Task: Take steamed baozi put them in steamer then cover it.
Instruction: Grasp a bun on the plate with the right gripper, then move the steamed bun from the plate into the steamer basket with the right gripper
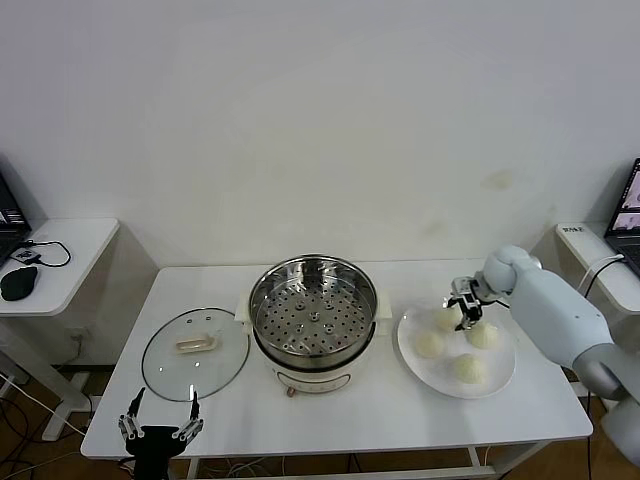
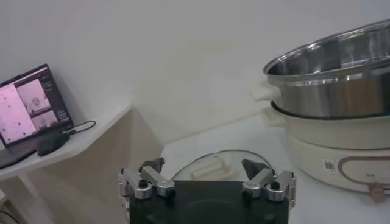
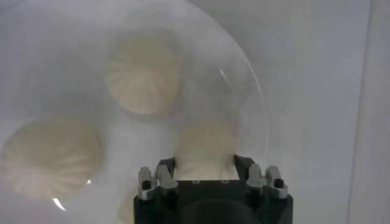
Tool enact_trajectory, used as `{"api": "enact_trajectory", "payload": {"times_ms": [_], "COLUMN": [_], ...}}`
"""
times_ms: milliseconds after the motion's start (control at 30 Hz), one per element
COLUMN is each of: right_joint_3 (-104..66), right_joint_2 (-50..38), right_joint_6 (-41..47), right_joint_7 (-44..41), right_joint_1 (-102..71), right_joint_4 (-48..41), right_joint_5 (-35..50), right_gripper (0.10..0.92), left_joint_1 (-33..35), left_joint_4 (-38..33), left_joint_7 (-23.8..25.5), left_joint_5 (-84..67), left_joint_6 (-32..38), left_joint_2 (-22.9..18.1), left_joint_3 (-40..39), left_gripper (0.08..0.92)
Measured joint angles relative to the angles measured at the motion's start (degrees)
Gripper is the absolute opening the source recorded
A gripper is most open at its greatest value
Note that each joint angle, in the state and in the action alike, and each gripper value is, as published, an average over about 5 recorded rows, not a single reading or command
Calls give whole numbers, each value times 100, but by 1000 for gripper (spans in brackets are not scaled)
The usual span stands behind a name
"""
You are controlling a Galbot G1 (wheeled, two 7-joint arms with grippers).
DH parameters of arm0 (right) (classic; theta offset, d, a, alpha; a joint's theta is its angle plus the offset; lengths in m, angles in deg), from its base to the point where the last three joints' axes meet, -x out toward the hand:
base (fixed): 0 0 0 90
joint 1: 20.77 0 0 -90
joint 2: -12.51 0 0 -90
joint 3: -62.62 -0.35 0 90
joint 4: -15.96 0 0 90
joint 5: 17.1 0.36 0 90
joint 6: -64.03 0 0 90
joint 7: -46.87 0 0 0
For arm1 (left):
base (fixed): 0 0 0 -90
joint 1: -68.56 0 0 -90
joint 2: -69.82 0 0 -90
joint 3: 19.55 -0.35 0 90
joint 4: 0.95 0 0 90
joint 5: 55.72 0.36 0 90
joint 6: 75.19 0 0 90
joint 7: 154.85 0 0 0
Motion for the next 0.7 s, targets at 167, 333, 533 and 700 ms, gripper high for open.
{"api": "enact_trajectory", "payload": {"times_ms": [167,333,533,700], "right_joint_3": [-12,12,127,337], "right_joint_2": [-26,-106,-248,-443], "right_joint_6": [2,18,68,155], "right_joint_7": [4,-3,8,5], "right_joint_1": [-47,-28,94,353], "right_joint_4": [67,188,414,727], "right_joint_5": [42,123,304,585], "right_gripper": [583,511,514,525], "left_joint_1": [23,37,34,8], "left_joint_4": [-31,-80,-94,-101], "left_joint_7": [-12,-16,-23,-24], "left_joint_5": [0,21,46,41], "left_joint_6": [10,12,12,12], "left_joint_2": [2,-5,-2,22], "left_joint_3": [-15,-43,-94,-100], "left_gripper": [823,823,823,823]}}
